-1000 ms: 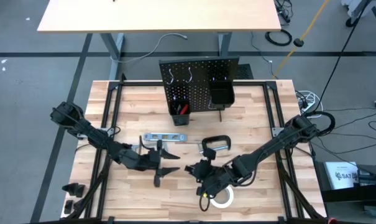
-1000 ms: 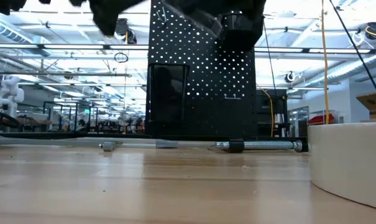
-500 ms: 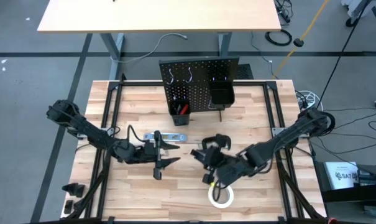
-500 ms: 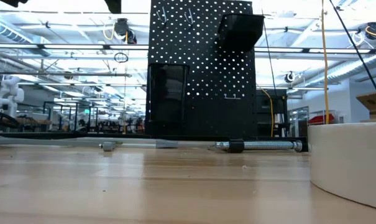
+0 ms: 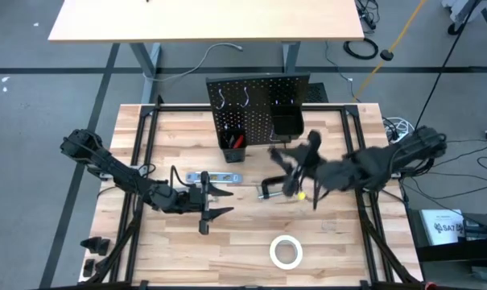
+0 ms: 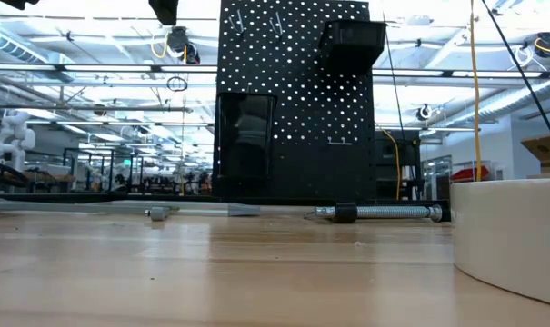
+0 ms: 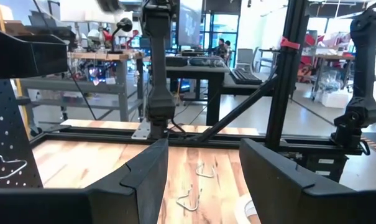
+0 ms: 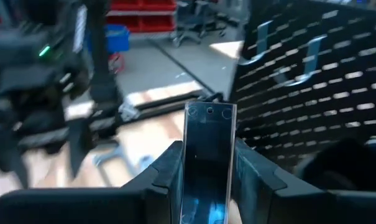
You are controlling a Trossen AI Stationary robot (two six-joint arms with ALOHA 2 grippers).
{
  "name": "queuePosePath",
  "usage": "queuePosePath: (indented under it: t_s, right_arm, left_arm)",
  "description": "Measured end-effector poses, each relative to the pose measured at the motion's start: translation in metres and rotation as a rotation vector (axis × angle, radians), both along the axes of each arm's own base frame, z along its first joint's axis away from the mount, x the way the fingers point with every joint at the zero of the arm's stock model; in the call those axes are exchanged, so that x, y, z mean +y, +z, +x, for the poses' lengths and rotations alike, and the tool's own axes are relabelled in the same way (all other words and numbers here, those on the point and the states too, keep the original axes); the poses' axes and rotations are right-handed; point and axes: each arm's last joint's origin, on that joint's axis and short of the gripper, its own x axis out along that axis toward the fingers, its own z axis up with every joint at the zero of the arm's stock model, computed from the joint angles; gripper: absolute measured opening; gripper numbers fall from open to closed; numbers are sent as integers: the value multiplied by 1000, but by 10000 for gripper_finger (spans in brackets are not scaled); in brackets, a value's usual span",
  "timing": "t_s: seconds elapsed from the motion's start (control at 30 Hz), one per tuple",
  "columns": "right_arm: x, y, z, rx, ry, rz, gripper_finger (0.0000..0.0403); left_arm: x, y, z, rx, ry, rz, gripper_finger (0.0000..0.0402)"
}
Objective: Hang tools onto peg board
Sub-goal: Put the small spirit level into the top black bin on the pegboard
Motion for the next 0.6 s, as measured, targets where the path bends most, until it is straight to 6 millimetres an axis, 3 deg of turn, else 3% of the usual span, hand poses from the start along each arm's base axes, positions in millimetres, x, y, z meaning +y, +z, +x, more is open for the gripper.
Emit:
queuePosePath:
  t_s: [0.23, 0.6]
  right_arm:
    - [-41, 16, -10, -58, -133, 18, 95]
    - [-91, 7, -11, -5, -313, 84, 95]
  left_arm:
    - [0, 0, 0, 3, 0, 8, 203]
    - [0, -2, 0, 17, 0, 16, 203]
